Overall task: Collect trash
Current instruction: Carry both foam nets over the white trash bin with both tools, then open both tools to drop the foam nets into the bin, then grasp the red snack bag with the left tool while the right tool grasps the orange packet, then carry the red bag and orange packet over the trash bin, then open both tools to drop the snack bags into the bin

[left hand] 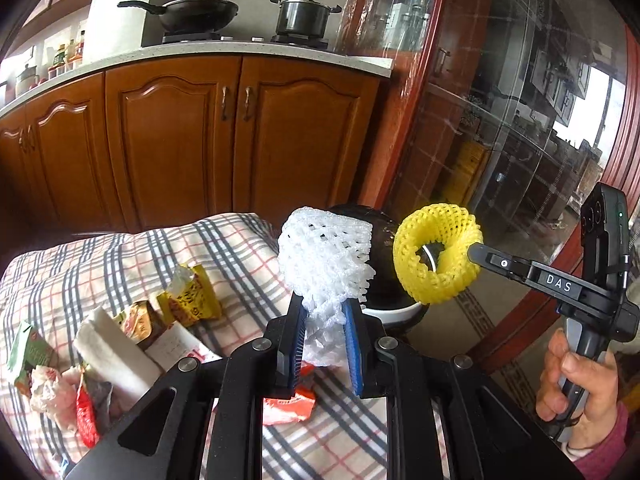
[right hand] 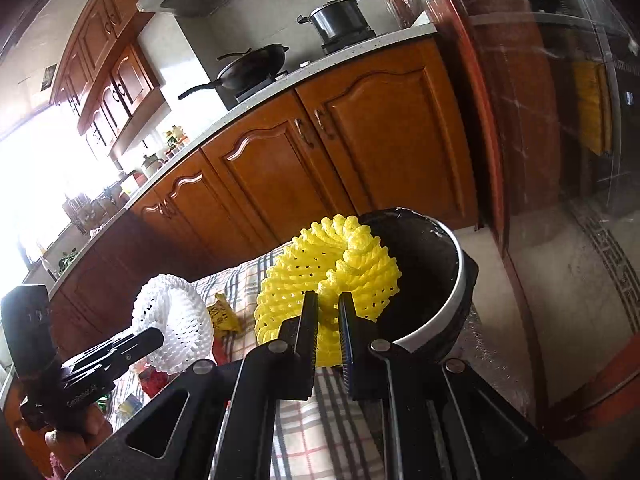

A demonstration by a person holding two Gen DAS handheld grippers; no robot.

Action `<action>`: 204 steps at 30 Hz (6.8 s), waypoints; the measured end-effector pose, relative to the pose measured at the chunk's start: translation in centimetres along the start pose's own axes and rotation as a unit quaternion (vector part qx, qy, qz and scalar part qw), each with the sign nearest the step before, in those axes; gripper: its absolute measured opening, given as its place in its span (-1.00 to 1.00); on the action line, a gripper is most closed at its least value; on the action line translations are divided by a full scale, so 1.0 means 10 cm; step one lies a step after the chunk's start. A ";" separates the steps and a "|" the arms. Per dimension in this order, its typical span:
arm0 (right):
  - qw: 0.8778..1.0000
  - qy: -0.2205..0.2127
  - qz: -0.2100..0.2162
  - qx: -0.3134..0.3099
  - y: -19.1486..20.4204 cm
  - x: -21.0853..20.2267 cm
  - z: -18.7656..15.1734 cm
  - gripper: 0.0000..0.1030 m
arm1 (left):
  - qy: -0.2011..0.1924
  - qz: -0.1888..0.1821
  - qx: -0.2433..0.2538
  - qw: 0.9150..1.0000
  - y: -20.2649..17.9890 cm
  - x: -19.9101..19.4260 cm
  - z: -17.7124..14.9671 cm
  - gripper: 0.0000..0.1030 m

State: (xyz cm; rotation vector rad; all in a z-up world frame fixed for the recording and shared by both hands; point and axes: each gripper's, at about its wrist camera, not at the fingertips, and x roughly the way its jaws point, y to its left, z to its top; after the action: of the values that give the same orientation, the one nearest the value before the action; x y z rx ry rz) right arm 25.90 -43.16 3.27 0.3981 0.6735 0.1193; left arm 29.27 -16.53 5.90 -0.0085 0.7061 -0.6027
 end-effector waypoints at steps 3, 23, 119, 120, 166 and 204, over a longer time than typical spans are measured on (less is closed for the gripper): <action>1.000 0.002 -0.012 -0.003 -0.09 0.03 0.06 -0.81 | 0.008 -0.007 0.004 1.000 -0.09 0.22 0.15 -0.66; 0.995 0.075 -0.060 -0.031 -0.44 0.73 0.31 -0.81 | 0.108 0.006 0.002 0.994 -0.26 1.96 0.68 -0.56; 0.990 0.096 0.090 -0.046 1.01 0.52 -0.91 -0.87 | -0.038 0.132 -0.110 0.984 0.66 -1.16 -0.91 -0.38; 0.990 0.094 0.094 -0.046 1.01 0.49 -0.89 -0.87 | -0.044 0.133 -0.109 0.984 0.65 -1.20 -0.91 -0.38; 0.997 0.067 -0.011 -0.033 -0.28 0.47 0.08 -0.87 | 0.023 0.019 -0.011 0.999 -0.23 0.94 0.48 -0.39; 0.993 0.102 -0.043 -0.038 -0.54 0.65 0.15 -0.41 | 0.061 0.008 -0.050 0.997 -0.21 1.46 0.53 0.02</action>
State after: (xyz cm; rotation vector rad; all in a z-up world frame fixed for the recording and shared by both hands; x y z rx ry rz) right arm 31.77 -47.05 -1.56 0.2858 0.8840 0.1031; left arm 40.16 -26.94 1.49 -0.0586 0.8529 -0.5548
